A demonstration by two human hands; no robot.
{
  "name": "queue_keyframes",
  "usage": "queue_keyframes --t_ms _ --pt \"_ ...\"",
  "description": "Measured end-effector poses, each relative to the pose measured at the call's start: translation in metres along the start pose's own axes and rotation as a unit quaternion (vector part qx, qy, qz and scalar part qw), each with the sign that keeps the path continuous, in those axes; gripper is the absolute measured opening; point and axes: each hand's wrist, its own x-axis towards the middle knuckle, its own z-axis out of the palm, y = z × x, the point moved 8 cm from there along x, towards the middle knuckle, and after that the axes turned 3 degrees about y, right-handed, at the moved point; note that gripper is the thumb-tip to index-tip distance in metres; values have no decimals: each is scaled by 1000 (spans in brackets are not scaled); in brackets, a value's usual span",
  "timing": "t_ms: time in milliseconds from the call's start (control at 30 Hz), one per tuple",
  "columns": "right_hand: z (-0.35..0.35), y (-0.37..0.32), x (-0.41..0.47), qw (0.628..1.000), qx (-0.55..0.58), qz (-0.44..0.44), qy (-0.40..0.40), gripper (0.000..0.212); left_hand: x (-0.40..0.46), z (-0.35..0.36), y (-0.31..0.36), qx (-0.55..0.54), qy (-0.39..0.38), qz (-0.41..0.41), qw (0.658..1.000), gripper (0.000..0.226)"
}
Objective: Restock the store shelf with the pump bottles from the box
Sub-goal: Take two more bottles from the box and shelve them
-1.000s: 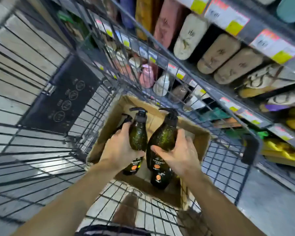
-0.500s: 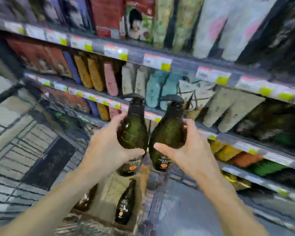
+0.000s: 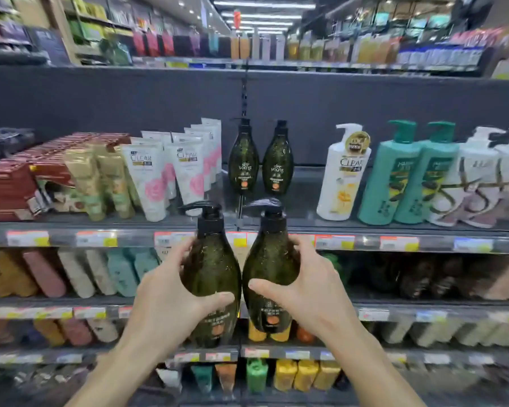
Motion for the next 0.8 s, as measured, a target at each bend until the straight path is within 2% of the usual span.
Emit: queue_keyframes --t_ms 100,400,600,800 --pt "-16 3 19 999 15 6 33 71 25 9 15 -19 1 16 1000 104" --pt "-32 -12 137 993 25 -22 112 80 120 9 38 -26 4 82 996 102" --pt "-6 11 218 993 20 5 117 82 179 8 36 -67 7 86 994 98" --pt "8 52 244 991 9 36 128 87 212 24 35 -64 -9 92 994 100"
